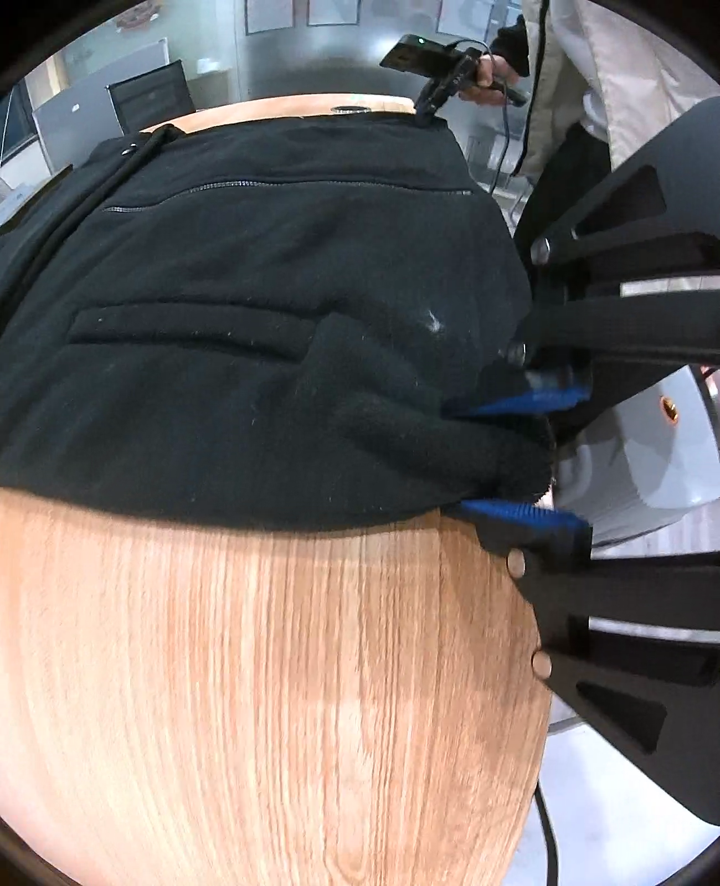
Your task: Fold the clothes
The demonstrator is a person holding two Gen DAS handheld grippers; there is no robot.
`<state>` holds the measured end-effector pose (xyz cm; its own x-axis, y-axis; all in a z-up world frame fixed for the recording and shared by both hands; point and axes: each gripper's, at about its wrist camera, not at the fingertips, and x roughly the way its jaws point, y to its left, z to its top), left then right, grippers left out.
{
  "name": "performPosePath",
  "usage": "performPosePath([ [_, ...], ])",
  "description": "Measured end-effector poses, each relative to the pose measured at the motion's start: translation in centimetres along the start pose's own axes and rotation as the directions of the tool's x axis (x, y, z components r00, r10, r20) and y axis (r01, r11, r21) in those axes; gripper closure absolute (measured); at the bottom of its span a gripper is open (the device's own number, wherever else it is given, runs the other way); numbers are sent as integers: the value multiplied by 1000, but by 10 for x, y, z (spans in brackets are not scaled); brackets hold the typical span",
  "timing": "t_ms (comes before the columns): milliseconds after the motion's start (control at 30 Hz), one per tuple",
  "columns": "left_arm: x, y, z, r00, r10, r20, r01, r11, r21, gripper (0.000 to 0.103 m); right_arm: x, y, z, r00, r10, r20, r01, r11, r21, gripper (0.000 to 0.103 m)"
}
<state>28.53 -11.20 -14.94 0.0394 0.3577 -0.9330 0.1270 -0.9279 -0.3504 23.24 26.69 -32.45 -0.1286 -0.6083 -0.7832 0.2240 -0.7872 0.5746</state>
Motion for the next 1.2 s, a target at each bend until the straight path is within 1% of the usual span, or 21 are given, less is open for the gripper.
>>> performPosePath([
  [67,-2,-3,-1,1000,-25,-11,25,999,-23,90,-2,6,3,1000,6,-13,-7,1000,-21,93],
  [133,-9,-3,-4,997,-75,2,75,995,-72,91,-5,11,5,1000,12,-27,-13,999,-42,93],
  [167,-16,-4,-6,994,-103,20,105,990,-96,91,-14,16,8,1000,16,-15,-17,998,-61,93],
  [233,-32,-9,-12,982,-175,69,183,972,-144,91,-37,28,15,1000,27,15,-25,994,-110,93],
  [300,-48,-22,-16,965,-234,119,252,952,-173,91,-58,42,23,998,38,46,-31,987,-156,93],
  [367,-63,-35,-19,941,-289,175,321,926,-200,92,-81,59,36,994,64,83,-44,974,-223,93],
  [400,-70,-41,-19,925,-313,215,358,908,-216,92,-93,68,42,992,78,101,-50,965,-257,93],
  [467,-84,-54,-18,888,-356,291,428,872,-238,92,-114,83,64,984,98,148,-48,950,-310,93],
  [567,-95,-75,-8,833,-413,368,510,831,-222,91,-134,107,98,969,115,217,-26,926,-376,93],
  [667,-106,-81,20,785,-466,408,577,790,-207,91,-151,123,133,956,129,265,-9,912,-411,93],
  [700,-112,-75,29,768,-482,422,599,773,-207,91,-153,130,145,953,121,276,7,906,-423,93],
  [733,-113,-41,47,743,-506,438,630,750,-202,91,-154,136,157,953,115,281,19,901,-433,94],
  [767,-108,-1,71,721,-526,451,654,731,-192,91,-158,139,170,947,108,304,34,903,-427,94],
  [800,-117,2,84,702,-539,465,671,718,-182,91,-161,142,184,939,101,328,49,906,-421,94],
  [867,-135,-1,112,672,-558,486,694,704,-150,91,-171,141,210,921,85,381,77,917,-392,94],
  [933,-149,-1,148,647,-576,499,707,699,-111,91,-175,143,242,897,55,438,113,931,-348,94],
  [967,-155,-1,167,637,-582,505,712,695,-96,91,-175,141,255,892,31,451,136,933,-334,94],
  [1000,-156,3,188,630,-585,510,716,692,-91,91,-175,138,268,886,7,463,160,934,-321,94],
  [1067,-155,16,225,623,-584,520,725,681,-103,91,-169,129,293,876,-38,481,196,939,-283,94],
  [1133,-143,30,261,621,-575,532,733,666,-136,91,-157,114,315,866,-77,494,219,947,-235,94],
  [1200,-129,38,284,630,-554,543,731,660,-174,91,-155,106,331,853,-90,514,231,949,-216,94],
])
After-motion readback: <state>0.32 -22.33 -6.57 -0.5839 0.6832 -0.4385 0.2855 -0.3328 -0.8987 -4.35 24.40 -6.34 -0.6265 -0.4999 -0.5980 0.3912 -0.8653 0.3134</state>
